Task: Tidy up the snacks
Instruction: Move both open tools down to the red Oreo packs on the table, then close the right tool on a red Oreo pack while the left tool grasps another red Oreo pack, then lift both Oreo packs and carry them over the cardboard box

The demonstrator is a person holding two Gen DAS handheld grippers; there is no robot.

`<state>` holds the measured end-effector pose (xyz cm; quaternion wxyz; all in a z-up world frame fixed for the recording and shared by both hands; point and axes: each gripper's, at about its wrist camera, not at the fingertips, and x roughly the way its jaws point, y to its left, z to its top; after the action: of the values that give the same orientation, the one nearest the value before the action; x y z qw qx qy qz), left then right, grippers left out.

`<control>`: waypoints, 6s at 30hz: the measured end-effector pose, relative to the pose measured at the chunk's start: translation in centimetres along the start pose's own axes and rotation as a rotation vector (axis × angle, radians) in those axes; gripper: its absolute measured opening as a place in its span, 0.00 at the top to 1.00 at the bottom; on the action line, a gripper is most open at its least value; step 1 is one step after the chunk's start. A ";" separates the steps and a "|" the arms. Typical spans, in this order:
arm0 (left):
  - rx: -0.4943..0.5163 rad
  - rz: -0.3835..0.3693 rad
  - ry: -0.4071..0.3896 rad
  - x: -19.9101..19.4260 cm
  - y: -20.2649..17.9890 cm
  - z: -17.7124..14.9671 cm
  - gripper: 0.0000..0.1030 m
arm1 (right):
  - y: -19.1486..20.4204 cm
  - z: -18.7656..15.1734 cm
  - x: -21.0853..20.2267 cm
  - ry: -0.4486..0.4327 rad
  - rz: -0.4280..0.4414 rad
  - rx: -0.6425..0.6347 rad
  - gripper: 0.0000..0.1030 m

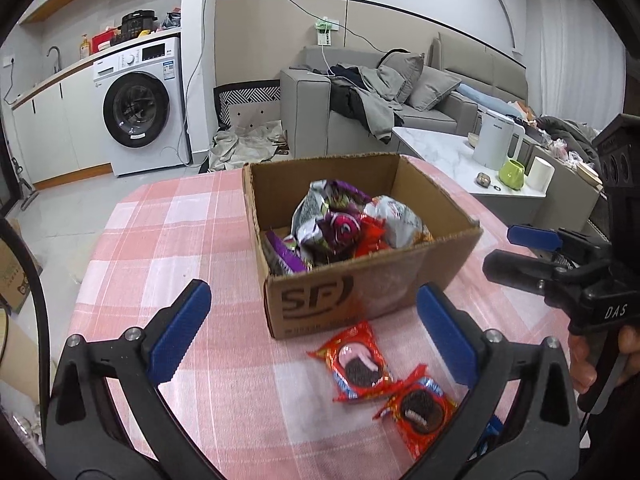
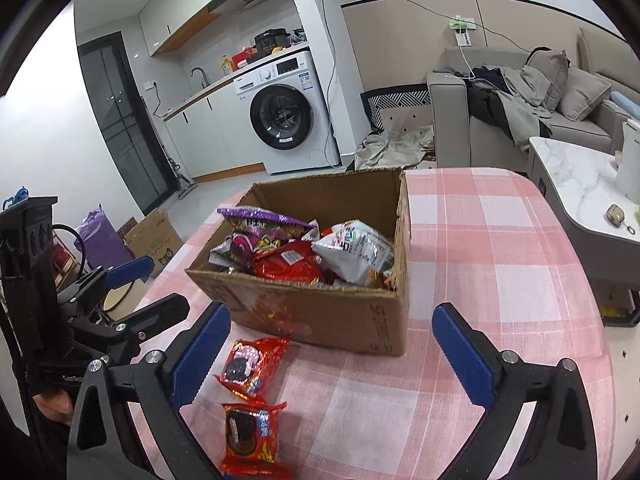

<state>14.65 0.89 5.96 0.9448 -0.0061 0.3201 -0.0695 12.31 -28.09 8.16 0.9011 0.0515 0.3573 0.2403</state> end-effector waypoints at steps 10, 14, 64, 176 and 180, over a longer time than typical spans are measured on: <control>-0.007 0.011 0.026 -1.4 0.2 -2.6 0.00 | 0.0 -2.7 -0.7 0.041 -0.011 -0.006 0.00; -0.018 0.007 0.029 -1.4 0.5 -3.3 0.00 | -0.2 -3.4 -0.6 0.053 -0.012 -0.003 0.00; -0.001 -0.018 0.181 3.5 0.9 -6.0 0.00 | 0.9 -8.1 7.6 0.386 -0.043 -0.181 0.00; -0.014 -0.054 -0.009 -3.0 0.3 3.5 0.60 | 0.1 -0.1 -1.6 0.000 0.047 -0.029 0.54; -0.021 -0.043 -0.009 -2.1 0.8 4.5 0.60 | 0.0 0.8 -0.9 -0.003 0.040 -0.025 0.54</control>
<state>15.79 1.80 10.77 0.9445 -0.0232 0.3162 -0.0862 12.24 -28.46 9.30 0.8972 0.0480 0.3517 0.2626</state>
